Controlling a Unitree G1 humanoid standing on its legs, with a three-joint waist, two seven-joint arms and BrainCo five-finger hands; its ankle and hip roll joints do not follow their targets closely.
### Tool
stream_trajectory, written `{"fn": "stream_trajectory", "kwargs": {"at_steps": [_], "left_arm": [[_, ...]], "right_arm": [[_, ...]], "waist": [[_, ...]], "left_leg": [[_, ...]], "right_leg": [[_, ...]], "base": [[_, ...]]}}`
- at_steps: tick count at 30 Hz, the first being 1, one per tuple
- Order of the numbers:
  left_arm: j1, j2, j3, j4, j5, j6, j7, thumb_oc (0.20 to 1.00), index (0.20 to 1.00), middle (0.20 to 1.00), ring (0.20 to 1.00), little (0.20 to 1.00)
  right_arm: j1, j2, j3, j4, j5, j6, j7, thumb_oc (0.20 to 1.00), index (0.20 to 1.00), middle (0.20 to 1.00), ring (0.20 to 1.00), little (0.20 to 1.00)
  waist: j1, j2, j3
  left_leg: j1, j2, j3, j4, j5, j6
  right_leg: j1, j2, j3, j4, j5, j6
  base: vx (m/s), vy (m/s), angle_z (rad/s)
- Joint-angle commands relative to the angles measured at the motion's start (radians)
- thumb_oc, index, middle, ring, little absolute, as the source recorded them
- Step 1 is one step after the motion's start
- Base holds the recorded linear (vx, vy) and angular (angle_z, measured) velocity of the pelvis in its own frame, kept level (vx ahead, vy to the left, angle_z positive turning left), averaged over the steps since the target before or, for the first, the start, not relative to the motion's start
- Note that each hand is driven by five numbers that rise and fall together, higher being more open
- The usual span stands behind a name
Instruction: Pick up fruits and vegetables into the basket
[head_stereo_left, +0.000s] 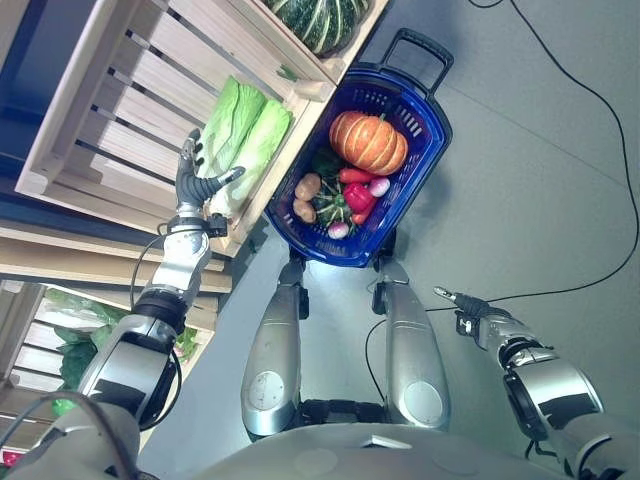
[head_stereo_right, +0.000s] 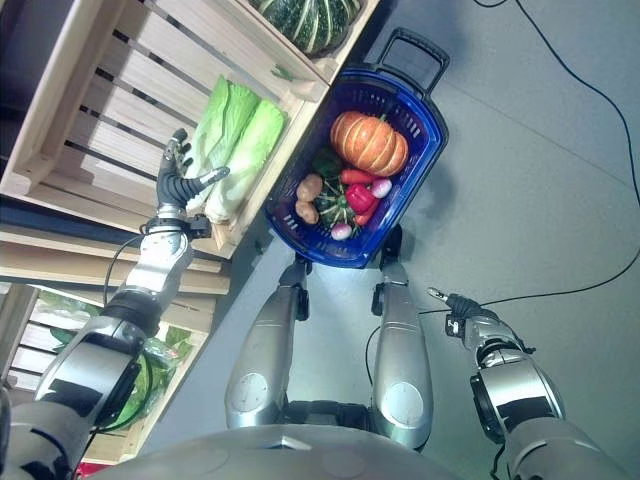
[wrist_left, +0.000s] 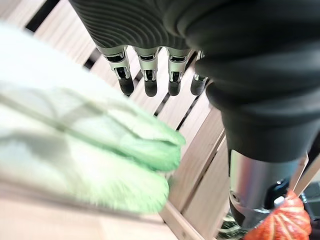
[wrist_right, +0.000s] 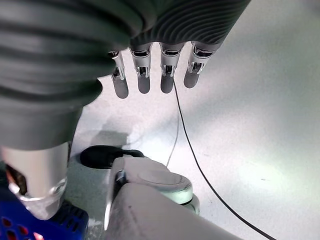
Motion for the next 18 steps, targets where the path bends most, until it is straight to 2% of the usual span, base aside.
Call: {"fn": "stream_trajectory", "kwargs": {"at_steps": [1,12,18], "left_arm": [[-0.063,0.068,0.053,0.014,0.133,0.041,0.141,1.0,1.0,1.0,1.0,1.0],[-0.204,0.128,0.023,0.255,0.258,0.164,0.244,1.0,1.0,1.0,1.0,1.0],[-0.252,0.145,-0.002,0.363,0.296,0.253,0.229,1.0,1.0,1.0,1.0,1.0]], "right_arm": [[0.041,-0.013,0.048,0.001,0.025,0.01,-0.01,1.0,1.0,1.0,1.0,1.0],[0.001,-0.026,0.095,0.007,0.017,0.018,0.014,1.0,1.0,1.0,1.0,1.0],[-0.016,-0.03,0.111,0.011,0.022,0.015,0.019,1.0,1.0,1.0,1.0,1.0]], "waist": [[-0.02,-0.021,-0.011],[-0.06,-0.05,-0.011],[-0.067,-0.059,-0.011]], "left_leg": [[-0.08,-0.062,0.012,0.139,-0.115,0.048],[-0.124,-0.049,0.029,0.18,-0.12,0.035],[-0.141,-0.048,0.027,0.187,-0.121,0.032]], "right_leg": [[-0.02,0.029,0.023,0.125,-0.118,0.018],[-0.065,0.053,0.039,0.163,-0.131,0.006],[-0.081,0.057,0.04,0.169,-0.134,0.003]], "base": [[0.0,0.0,0.0],[0.01,0.012,-0.02],[0.01,0.007,-0.04]]}}
